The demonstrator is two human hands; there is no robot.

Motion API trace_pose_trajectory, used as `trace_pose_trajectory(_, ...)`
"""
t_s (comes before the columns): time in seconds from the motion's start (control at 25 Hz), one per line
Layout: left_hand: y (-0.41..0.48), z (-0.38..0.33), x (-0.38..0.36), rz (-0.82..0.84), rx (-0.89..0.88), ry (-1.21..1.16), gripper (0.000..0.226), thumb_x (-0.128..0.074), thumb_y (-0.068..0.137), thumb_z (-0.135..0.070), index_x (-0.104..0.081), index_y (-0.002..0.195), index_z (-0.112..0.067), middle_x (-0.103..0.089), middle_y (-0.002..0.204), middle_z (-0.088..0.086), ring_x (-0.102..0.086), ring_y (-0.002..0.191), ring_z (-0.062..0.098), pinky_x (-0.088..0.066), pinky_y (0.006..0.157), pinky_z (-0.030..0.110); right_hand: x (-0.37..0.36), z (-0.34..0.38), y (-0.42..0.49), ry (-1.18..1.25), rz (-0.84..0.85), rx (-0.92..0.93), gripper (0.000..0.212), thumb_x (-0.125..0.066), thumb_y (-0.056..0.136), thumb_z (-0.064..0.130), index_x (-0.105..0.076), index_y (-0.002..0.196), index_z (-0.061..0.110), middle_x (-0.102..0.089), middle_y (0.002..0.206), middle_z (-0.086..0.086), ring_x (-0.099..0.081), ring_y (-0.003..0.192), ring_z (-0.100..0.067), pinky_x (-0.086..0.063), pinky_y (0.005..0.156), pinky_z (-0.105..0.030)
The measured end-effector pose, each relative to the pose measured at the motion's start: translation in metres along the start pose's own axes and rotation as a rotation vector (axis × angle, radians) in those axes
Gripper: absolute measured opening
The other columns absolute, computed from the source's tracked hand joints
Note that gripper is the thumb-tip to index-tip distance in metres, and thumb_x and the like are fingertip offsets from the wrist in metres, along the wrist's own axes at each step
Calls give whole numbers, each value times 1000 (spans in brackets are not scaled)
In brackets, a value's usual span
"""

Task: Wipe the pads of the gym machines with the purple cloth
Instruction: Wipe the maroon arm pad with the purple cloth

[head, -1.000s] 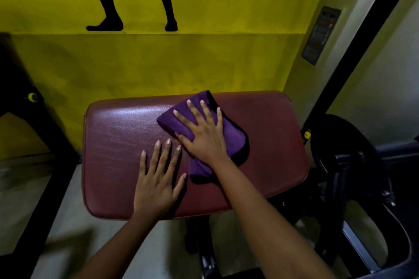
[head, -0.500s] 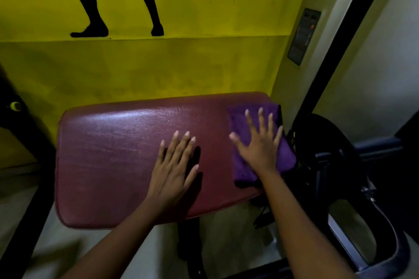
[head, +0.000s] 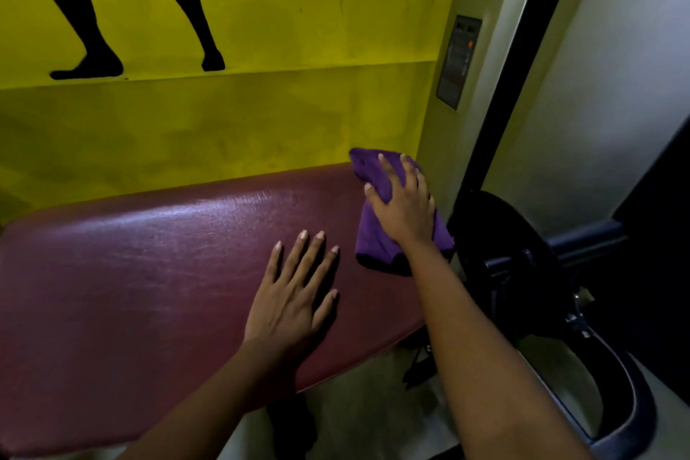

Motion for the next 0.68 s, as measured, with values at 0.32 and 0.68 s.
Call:
trace_pose_trajectory(0.32,0,-1,0,14,-1,1,60,-31,92,-46,-30,146,-21,-27,154,6,-20,144,23,-16,115,50,13,-40,-52,213,79,-118,66,-41,91,53,-6,147,41,-38,143,-8,-45,123,-36,-39,96,-42)
trace_pose_trajectory(0.68,-6,-3,13,159,22,-33,59,-27,91,-46,-32,145,-21,-28,154,5,-15,145,23,-6,116,47,27,-42,-160,131,180,-367,65,-42,96,40,-5,148,33,-33,139,-20,-46,119,-41,-39,97,-40)
Point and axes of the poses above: each hand's wrist, its own y-axis towards the middle knuckle, its own x-axis out of the back of the hand, z = x × y, the point moved 1 cm from there along y, towards the middle knuckle
